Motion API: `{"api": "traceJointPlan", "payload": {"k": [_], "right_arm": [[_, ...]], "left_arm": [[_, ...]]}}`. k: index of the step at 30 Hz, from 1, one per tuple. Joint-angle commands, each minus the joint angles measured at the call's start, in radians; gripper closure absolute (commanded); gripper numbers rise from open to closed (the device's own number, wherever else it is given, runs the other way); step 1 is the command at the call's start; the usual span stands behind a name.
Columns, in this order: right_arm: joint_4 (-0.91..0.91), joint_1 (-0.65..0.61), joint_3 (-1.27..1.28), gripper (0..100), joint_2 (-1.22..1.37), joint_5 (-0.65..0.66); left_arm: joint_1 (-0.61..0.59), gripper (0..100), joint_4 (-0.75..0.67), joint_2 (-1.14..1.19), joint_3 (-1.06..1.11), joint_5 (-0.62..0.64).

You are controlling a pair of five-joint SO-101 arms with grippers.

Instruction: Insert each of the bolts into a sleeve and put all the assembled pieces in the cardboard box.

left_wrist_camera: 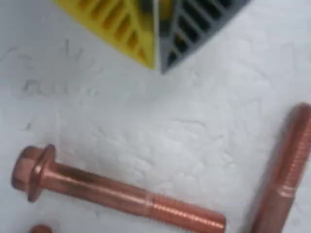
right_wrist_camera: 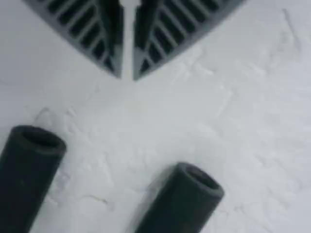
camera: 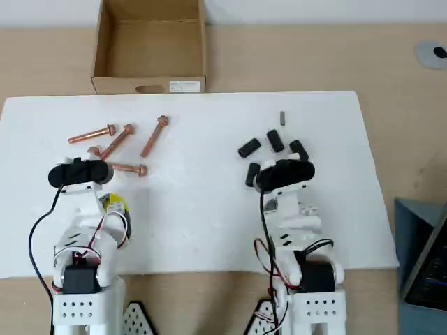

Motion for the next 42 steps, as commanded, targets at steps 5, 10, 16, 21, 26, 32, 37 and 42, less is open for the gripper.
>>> {"api": "traceJointPlan", "payload": {"k": [5, 10, 16, 21, 26, 32, 37, 42], "right_arm": [[0.003, 0.008, 0.001, 98.8, -0.116, 0.002], [0.003, 0.007, 0.001, 98.8, -0.116, 0.005], [0.003, 0.007, 0.001, 98.8, -0.116, 0.006], [0.003, 0.007, 0.001, 98.8, -0.116, 0.003], [0.018, 0.013, -0.022, 98.8, -0.114, 0.002], [0.081, 0.008, -0.128, 98.8, -0.111, 0.005], [0.103, 0.007, -0.225, 98.7, -0.108, 0.058], [0.123, 0.007, -0.285, 98.7, -0.065, 0.106]], "left_arm": [[0.008, 100, -0.018, -0.007, -0.002, 0.0], [0.008, 100, -0.018, -0.007, -0.002, 0.0], [0.008, 100, -0.018, -0.007, -0.003, 0.0], [0.008, 100, -0.012, -0.007, -0.006, 0.003], [0.008, 100, -0.012, -0.005, -0.017, 0.003], [0.005, 100, 0.014, -0.004, -0.087, 0.023], [0.008, 99, 0.114, 0.001, -0.216, 0.08], [0.008, 99, 0.13, 0.093, -0.308, 0.078]]}}
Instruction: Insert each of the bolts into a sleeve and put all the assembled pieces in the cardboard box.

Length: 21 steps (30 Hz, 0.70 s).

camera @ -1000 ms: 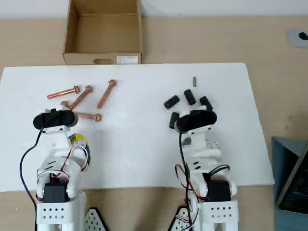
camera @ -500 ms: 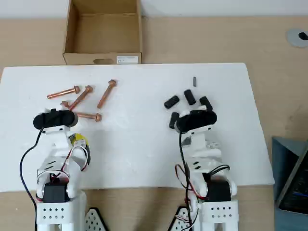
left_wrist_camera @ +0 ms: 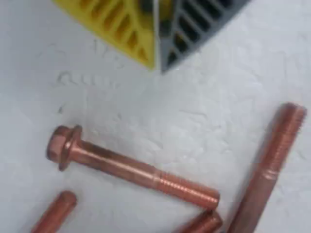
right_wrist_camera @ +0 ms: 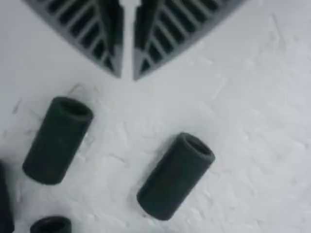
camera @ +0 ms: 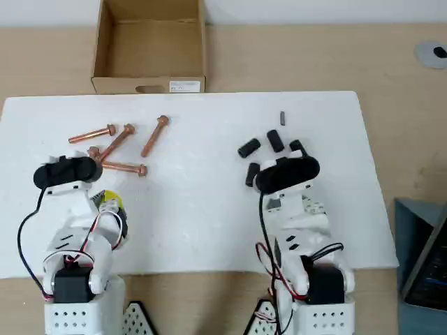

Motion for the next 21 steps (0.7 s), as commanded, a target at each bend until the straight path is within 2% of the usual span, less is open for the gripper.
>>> {"api": "traceJointPlan", "payload": {"k": [1, 6, 12, 18, 21], "right_arm": [[0.015, 0.007, -0.099, 98.7, -0.039, 0.02], [0.02, 0.01, -0.265, 98.7, 0.185, 0.012], [0.02, 0.018, -0.533, 98.7, 0.579, 0.012], [0.02, 0.111, -0.834, 98.7, 0.961, 0.012], [0.021, 0.173, -0.972, 98.7, 1.141, 0.018]], "left_arm": [[0.008, 99, 0.003, 0.081, -0.126, 0.009], [0.003, 99, 0.002, 0.297, -0.284, 0.009], [0.002, 99, 0.009, 0.636, -0.56, 0.008], [-0.002, 100, 0.014, 0.915, -0.758, 0.006], [-0.002, 99, 0.06, 1.01, -0.841, 0.005]]}}
